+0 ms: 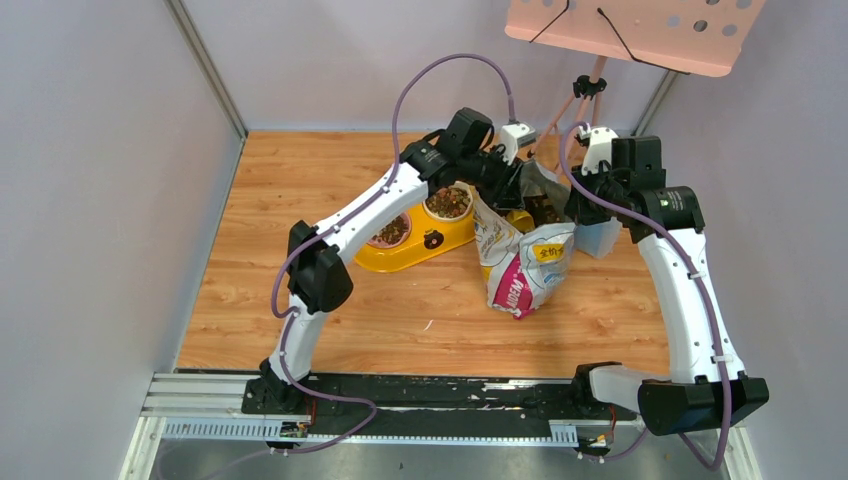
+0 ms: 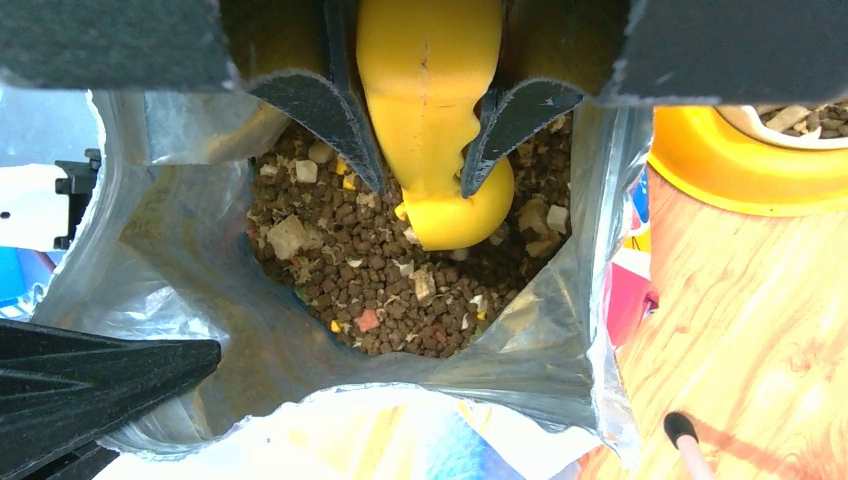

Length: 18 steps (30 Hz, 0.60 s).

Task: Serve the pet food

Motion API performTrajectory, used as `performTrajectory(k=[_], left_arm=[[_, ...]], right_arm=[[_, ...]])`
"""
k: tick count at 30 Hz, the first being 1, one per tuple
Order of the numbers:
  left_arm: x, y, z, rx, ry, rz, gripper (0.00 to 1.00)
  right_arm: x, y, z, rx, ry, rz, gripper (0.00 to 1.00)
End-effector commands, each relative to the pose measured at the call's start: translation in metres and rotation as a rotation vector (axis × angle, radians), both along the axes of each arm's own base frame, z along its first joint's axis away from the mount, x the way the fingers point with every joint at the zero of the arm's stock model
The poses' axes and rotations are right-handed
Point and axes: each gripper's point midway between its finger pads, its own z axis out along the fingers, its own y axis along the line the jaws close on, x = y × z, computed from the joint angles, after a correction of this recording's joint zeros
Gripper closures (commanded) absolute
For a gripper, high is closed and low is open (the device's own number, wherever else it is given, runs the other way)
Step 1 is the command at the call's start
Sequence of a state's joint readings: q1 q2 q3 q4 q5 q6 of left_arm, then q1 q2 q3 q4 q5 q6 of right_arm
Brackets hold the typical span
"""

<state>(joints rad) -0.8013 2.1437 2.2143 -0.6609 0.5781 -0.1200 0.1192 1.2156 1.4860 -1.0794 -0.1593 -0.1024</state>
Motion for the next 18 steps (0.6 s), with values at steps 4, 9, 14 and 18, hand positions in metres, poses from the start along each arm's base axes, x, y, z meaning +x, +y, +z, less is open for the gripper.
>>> performTrajectory(k=[4,9,14,18], left_arm=[[-0.013,0.013,0.069,-0.124,-0.011,-0.034,1.00],[-0.005,0.018,0.074,-0.130,-0.027,-0.011,1.00],[-0.003,0.024,0.081,-0.144,-0.014,0.001,1.00],[-0.005,0.027,0.085,-0.173,0.039,-0.001,1.00]], right_arm=[[0.007,0.006,0.029,0.033,-0.125,0.016,1.00],[0.008,0.005,0.027,0.030,-0.121,0.013,1.00],[0.008,0.005,0.027,0.027,-0.120,0.012,1.00],[0.008,0.005,0.026,0.025,-0.118,0.011,1.00]])
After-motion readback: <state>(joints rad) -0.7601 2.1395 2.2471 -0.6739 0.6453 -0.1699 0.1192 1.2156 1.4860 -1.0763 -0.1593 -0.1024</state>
